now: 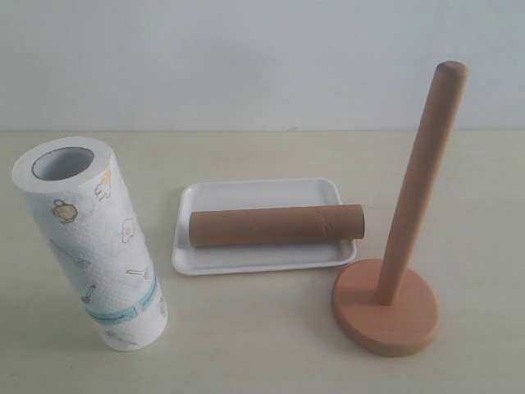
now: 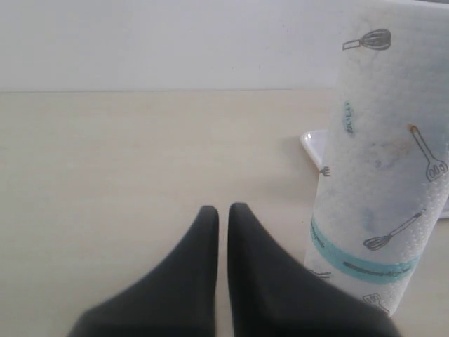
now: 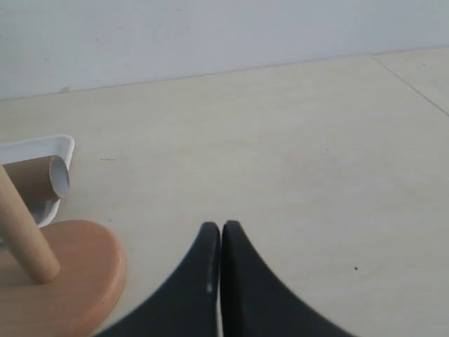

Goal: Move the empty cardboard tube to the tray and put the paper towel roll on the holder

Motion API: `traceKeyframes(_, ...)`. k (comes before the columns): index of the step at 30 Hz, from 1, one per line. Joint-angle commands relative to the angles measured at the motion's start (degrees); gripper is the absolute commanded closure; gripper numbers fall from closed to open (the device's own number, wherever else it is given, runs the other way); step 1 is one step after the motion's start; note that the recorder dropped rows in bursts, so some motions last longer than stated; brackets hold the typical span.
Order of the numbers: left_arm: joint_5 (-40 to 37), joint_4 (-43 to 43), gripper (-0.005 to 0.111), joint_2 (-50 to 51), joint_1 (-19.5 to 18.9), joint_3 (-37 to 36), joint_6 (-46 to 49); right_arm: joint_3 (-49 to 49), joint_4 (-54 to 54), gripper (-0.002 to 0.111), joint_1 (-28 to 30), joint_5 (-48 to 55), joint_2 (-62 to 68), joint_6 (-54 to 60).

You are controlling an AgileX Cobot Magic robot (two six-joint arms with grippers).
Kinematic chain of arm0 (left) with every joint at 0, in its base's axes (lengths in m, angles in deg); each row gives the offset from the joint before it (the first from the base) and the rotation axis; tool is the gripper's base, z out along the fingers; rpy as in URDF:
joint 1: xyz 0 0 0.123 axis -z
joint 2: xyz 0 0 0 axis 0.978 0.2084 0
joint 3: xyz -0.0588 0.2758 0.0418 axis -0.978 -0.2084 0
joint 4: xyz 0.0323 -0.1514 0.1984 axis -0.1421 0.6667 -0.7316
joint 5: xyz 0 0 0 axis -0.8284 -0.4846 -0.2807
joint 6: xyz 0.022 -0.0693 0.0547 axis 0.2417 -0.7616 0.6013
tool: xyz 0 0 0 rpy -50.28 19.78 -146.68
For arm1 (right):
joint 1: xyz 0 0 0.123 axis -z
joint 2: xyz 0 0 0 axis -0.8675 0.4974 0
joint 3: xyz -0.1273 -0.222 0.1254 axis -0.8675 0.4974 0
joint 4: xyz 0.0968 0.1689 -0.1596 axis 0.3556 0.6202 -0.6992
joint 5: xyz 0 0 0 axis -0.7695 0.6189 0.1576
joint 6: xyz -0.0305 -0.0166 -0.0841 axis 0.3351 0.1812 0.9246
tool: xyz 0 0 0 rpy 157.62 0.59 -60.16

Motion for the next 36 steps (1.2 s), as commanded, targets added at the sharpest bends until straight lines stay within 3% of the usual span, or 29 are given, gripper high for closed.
traceKeyframes(1, 0.1, 0.4, 0.102, -0.1, -0.1, -0.2, -0.5, 2.0, -0.9, 0.108, -0.1, 0.1, -2.4, -1.9)
traceKeyframes(29, 0.1, 0.4, 0.102, -0.1, -0.1, -0.2, -0.5, 2.0, -4.9, 0.108, -0.3, 0.0, -2.4, -2.9)
traceKeyframes(36, 0.1, 0.4, 0.102, -0.1, -0.1, -0.2, -0.5, 2.0, -4.9, 0.108, -7.1, 0.2, -2.4, -2.9)
